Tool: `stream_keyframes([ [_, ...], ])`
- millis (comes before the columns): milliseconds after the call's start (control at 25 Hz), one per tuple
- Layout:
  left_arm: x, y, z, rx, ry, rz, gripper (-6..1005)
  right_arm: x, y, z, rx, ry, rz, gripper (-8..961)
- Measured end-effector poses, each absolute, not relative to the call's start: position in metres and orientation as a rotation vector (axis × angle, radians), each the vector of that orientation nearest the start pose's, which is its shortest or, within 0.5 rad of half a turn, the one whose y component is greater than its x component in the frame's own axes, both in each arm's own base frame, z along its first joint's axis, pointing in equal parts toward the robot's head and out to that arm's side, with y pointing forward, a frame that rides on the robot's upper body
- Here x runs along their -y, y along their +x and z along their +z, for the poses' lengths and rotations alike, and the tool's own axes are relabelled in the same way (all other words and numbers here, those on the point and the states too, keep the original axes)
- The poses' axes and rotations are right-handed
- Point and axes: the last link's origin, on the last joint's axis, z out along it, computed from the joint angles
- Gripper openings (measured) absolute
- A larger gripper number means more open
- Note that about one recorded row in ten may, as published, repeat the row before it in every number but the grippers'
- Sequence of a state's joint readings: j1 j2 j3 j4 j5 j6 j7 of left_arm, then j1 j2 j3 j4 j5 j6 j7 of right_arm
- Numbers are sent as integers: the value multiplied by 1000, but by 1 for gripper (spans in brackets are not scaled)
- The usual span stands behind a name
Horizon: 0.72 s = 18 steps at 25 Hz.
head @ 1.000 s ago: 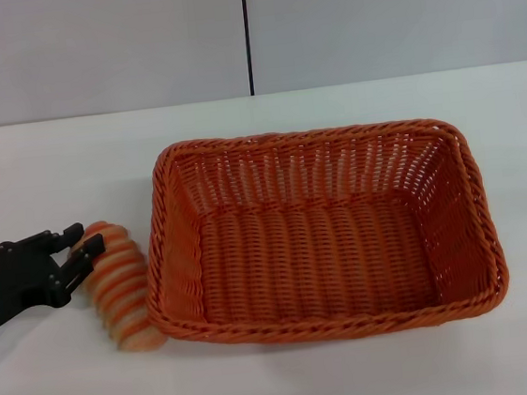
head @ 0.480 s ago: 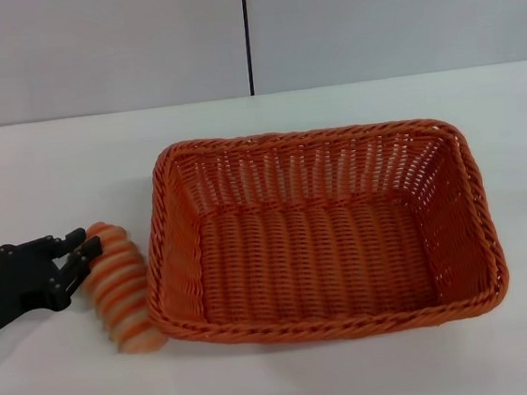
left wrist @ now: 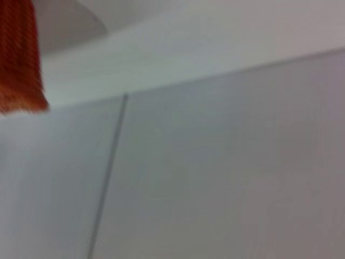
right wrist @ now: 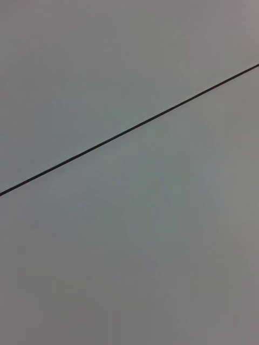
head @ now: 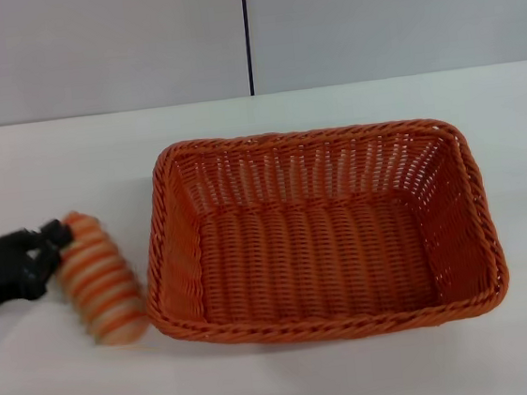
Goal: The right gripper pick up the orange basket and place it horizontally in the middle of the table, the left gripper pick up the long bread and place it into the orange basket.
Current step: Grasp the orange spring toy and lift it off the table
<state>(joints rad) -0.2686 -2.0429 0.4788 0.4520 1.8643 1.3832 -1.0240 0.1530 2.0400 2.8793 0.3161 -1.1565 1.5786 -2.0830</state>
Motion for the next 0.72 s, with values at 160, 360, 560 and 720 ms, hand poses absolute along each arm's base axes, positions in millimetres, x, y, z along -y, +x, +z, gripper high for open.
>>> stream_keyframes([
  [160,-262,-379,33,766,-2159,-668,124,-221,397,116,-726,-1315,1181,495],
  [360,-265,-380,45,761,-2093,-692,96,-221,397,115,-728,-1314,1182,495],
  [560,-266,-372,60,714,-2039,-798,90,-221,397,115,-728,-1314,1183,494],
  [720,-267,-358,70,653,-2018,-921,84,-222,397,115,-727,-1315,1184,494],
])
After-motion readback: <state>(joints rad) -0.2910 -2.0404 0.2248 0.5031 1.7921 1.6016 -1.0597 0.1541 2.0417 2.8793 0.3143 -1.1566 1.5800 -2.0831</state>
